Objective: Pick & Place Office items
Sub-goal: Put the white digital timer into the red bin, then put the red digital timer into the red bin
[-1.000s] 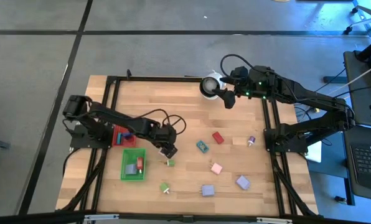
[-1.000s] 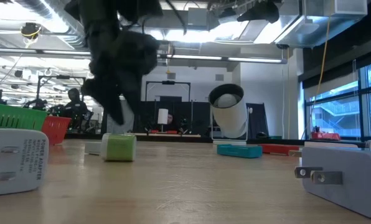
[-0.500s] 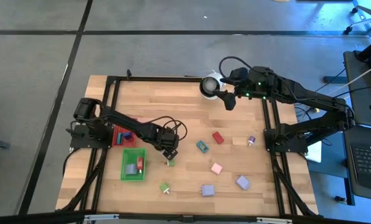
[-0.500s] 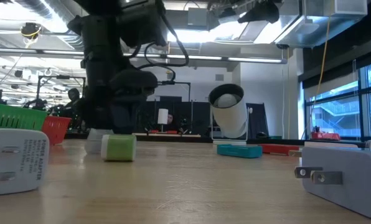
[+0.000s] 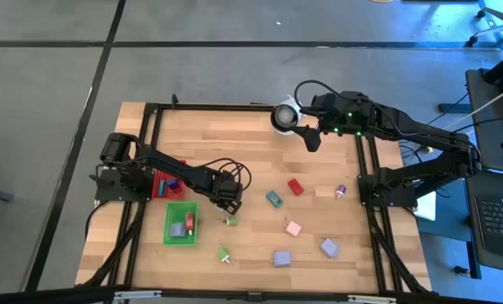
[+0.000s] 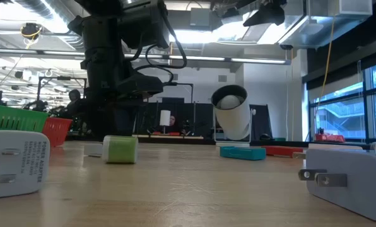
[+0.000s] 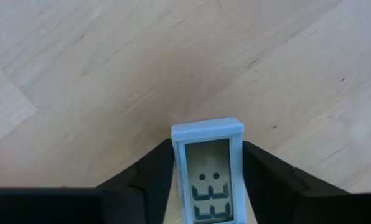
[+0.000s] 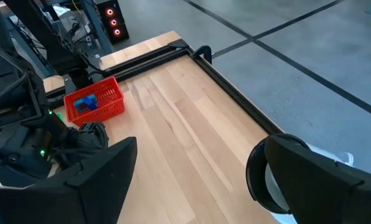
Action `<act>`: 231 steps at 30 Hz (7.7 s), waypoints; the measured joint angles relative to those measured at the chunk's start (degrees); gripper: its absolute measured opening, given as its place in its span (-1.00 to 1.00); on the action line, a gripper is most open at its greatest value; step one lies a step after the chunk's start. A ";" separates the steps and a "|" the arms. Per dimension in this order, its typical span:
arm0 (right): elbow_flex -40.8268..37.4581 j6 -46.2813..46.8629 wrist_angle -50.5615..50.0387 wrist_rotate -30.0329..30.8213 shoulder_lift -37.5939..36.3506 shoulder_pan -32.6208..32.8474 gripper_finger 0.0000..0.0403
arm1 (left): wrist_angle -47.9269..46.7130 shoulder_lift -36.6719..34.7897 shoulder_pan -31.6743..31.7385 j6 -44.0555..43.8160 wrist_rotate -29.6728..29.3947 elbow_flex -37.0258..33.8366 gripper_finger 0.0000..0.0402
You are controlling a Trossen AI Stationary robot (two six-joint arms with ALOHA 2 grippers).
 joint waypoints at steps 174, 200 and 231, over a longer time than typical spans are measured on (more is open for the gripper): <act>0.04 19.13 -6.18 0.32 9.16 2.85 0.77 | -44.98 -25.29 9.53 -8.37 -16.28 0.24 0.12; 0.00 36.03 -24.35 -0.13 38.27 16.72 0.77 | -45.26 -25.29 9.55 19.19 -34.46 20.35 0.09; -11.47 35.17 -7.76 -7.47 39.91 12.07 -0.16 | -45.46 -25.29 9.68 23.30 -35.82 20.35 0.06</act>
